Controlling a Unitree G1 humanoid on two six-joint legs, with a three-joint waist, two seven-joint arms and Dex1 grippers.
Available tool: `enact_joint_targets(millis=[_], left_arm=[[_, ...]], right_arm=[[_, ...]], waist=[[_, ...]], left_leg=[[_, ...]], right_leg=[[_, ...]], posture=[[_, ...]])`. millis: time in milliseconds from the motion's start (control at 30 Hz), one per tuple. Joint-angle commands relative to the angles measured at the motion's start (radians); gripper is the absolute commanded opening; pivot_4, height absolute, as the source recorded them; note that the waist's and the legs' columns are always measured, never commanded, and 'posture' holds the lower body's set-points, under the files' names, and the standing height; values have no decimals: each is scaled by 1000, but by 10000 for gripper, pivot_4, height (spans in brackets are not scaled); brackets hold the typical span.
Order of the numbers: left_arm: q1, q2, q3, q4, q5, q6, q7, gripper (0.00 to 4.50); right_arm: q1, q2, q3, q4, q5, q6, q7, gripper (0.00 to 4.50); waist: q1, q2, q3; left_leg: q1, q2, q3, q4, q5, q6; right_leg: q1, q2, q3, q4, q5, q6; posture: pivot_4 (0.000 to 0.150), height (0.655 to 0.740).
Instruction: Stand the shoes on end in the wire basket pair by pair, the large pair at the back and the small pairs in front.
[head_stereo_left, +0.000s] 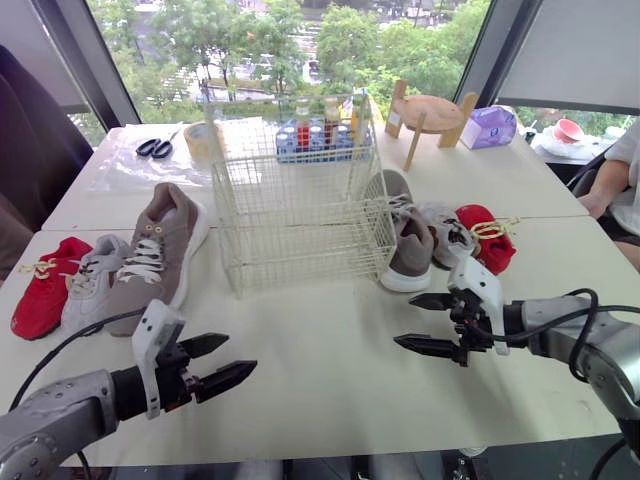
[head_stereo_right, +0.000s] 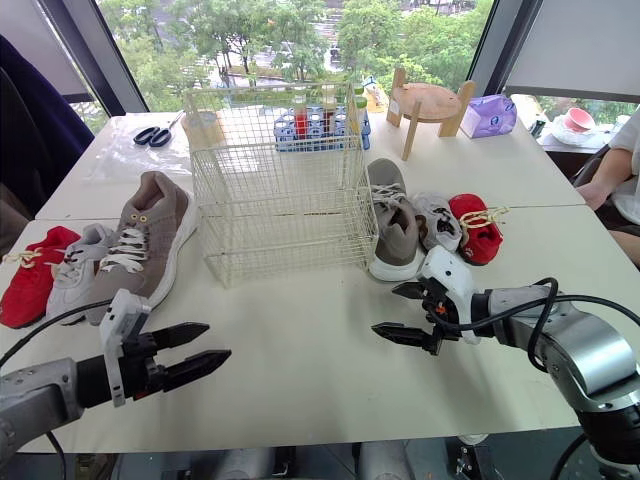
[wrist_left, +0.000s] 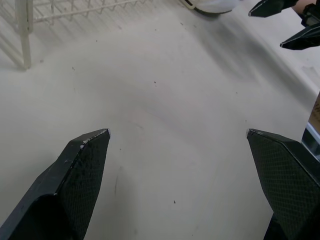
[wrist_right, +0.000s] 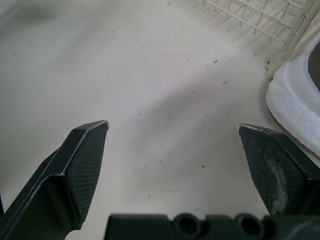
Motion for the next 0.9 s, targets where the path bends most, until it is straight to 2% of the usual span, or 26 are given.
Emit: enact_joint_targets(millis=[33, 233, 733, 900], left_arm=[[-12, -1, -10, 6, 42, -27, -6, 45000], [-9, 0, -19, 6, 68, -24, -21, 45000], [-34, -39, -27, -2, 17, -12, -6, 45000], [-46, -30, -64, 12, 92, -25, 3, 45000]], right_arm=[[-18, 6, -9, -13, 13, 4, -3, 44773], [-14, -14, 12, -10, -37, -38, 1, 44773], [-18, -19, 19, 0, -73, -77, 23, 44773], [-38, -65, 24, 4, -85, -61, 54, 44773]], waist=[[0, 0, 0], [0, 0, 0], [0, 0, 0], [1, 0, 0]], left_leg=[[0, 0, 0, 0, 0, 0], [0, 0, 0, 0, 0, 0], [0, 0, 0, 0, 0, 0], [0, 0, 0, 0, 0, 0]], right_leg=[[0, 0, 0, 0, 0, 0], [0, 0, 0, 0, 0, 0], [0, 0, 0, 0, 0, 0], [0, 0, 0, 0, 0, 0]], posture=[[1500, 7400], [1500, 7400], [1500, 7400], [1500, 7400]])
